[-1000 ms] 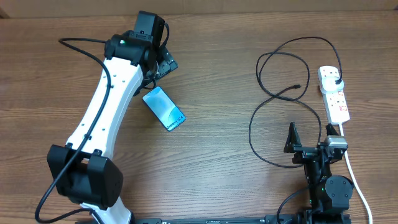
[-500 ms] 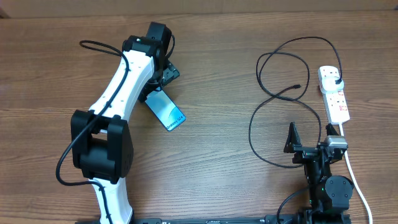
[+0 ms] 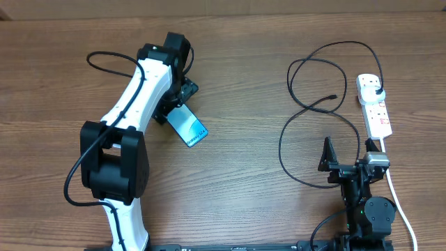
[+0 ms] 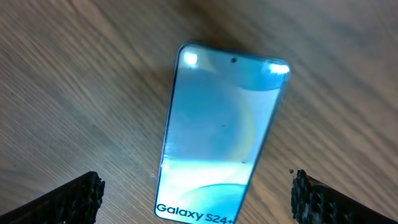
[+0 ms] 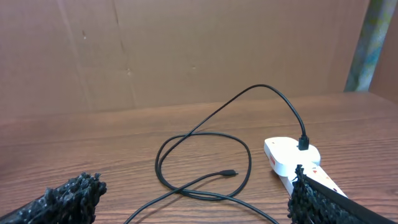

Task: Plug charger to phone and switch on socket
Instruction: 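Lower the left gripper onto the phone and grip it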

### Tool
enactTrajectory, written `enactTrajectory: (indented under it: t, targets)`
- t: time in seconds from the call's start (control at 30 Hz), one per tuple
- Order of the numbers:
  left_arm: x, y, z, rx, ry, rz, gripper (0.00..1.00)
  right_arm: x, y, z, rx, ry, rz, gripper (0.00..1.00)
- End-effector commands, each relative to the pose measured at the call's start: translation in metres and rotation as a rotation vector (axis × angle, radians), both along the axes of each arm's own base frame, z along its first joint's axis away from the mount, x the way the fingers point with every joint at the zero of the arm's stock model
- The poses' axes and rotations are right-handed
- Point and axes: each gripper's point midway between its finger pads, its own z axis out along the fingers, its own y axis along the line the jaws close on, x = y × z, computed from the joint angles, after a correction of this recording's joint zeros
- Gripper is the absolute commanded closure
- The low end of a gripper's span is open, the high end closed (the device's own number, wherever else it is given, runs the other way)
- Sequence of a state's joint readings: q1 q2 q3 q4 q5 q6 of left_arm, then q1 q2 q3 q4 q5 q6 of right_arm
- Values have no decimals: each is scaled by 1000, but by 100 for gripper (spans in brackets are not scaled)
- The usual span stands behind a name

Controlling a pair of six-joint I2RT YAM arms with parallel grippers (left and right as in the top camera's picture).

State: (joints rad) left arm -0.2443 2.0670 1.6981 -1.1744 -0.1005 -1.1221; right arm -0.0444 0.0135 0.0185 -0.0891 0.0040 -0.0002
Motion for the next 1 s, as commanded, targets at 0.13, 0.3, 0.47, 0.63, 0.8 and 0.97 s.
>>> enactTrajectory:
  t: [0.13, 0.3, 0.47, 0.63, 0.8, 0.97]
  targets:
    - [-16, -4, -26, -36, 62, 28, 0, 0, -1, -1, 3, -8, -4, 0]
    - [-21, -4, -31, -35, 76, 29, 0, 0, -1, -1, 3, -8, -4, 0]
    - [-19, -8, -34, -60, 73, 28, 0, 0, -1, -1, 3, -7, -4, 0]
    - [-16, -15, -35, -63, 54, 13, 0, 0, -1, -1, 3, -7, -5, 0]
    - [-15, -21, -38, -54, 37, -7, 0, 0, -1, -1, 3, -7, -4, 0]
    - [-16, -20, -42, -50, 49, -7, 0, 0, -1, -1, 3, -7, -4, 0]
